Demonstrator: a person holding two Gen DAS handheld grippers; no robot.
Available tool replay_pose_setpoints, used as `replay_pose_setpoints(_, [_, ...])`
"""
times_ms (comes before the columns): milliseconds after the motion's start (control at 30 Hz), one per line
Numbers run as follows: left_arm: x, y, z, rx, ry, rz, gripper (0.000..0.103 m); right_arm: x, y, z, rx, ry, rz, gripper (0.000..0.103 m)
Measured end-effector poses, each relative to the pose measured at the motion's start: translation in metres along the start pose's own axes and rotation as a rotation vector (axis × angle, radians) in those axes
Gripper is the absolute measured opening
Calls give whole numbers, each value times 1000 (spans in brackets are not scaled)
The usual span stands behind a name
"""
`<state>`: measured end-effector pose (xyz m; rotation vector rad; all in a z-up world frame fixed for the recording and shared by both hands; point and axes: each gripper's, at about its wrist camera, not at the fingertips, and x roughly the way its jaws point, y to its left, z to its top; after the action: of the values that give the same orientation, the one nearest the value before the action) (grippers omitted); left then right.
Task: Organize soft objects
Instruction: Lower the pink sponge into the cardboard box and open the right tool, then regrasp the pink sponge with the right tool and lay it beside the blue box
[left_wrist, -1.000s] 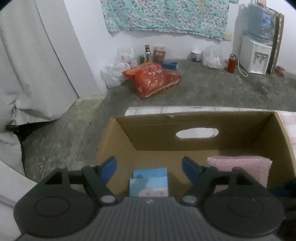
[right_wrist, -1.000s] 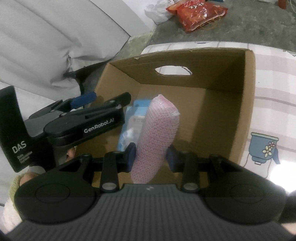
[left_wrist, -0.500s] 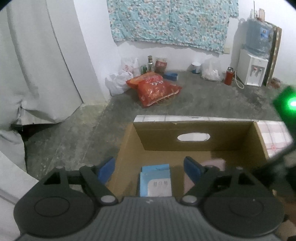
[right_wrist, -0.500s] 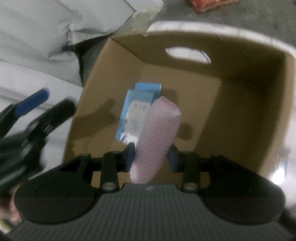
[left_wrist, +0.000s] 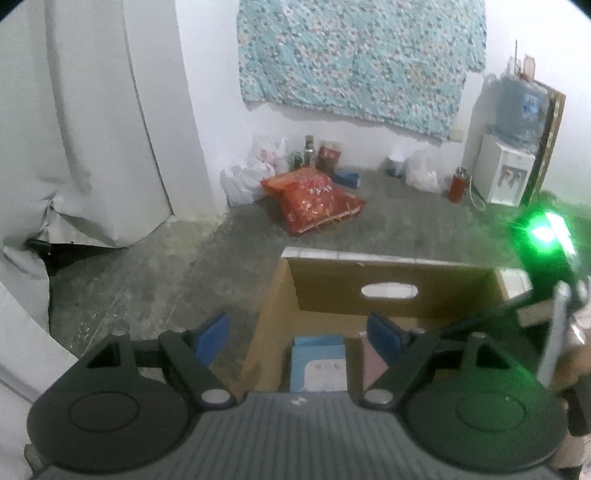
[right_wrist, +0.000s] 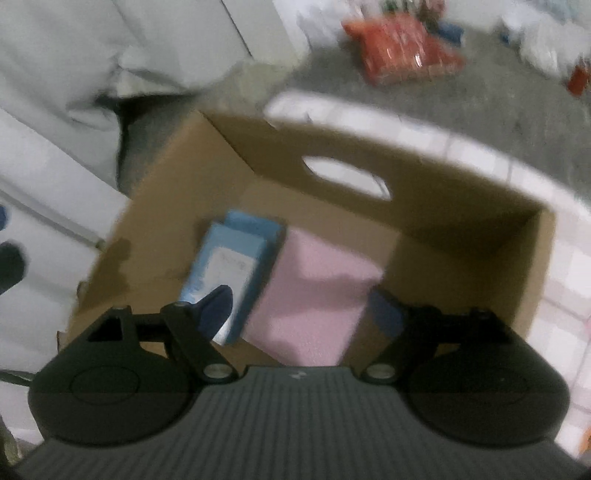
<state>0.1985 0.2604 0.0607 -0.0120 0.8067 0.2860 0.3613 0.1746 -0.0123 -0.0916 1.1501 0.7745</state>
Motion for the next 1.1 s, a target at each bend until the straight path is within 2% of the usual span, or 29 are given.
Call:
replay_pose_setpoints(67, [-7,7,-1,-20,-16,-1,85,-14,16,-7,-83,-25,44,72])
replay_pose_setpoints(100, [-9,10,-1,-27,-22,-1,85,-17,23,-11,-116,-18,67,59])
replay_pose_setpoints(133, [-12,13,0,-33,-28,1,85,-16,33,-16,-147,13,108,47])
replay_pose_setpoints(167, [-13,16,0,-37,-32,5,85,-11,41,-21,-160,57,143,43])
replay_pose_setpoints(233, [-15,20,1,-45,-38,12,85,6,59,-31,-194,146,191,28])
replay_pose_setpoints(300, [-15,24,1,-57,-40,13,85,33,78,-42,-236,230,198,24])
replay_pose_setpoints(400, [-12,29,-1,-73,-29,7,87,70,92,-47,-241,299,182,22])
replay_pose_setpoints(467, [-8,31,-3,-75,-17,9,89,88,94,-44,-226,314,157,21])
replay_pose_setpoints(567, [-3,36,-6,-82,-4,8,91,100,87,-35,-193,280,113,21])
replay_pose_setpoints(633, [-1,39,-7,-92,-4,6,92,100,78,-26,-150,239,123,20])
replay_pose_setpoints(767, [2,45,-8,-117,-7,-1,93,92,65,-18,-148,123,127,20])
replay_pose_setpoints(900, [4,47,-9,-121,-6,1,95,79,57,-19,-126,92,164,22])
replay_pose_setpoints(1000, [3,47,-10,-121,-5,-8,96,48,51,-23,-139,69,195,22])
replay_pose_setpoints(1100, [3,48,-12,-123,0,-17,98,21,57,-35,-220,72,68,22])
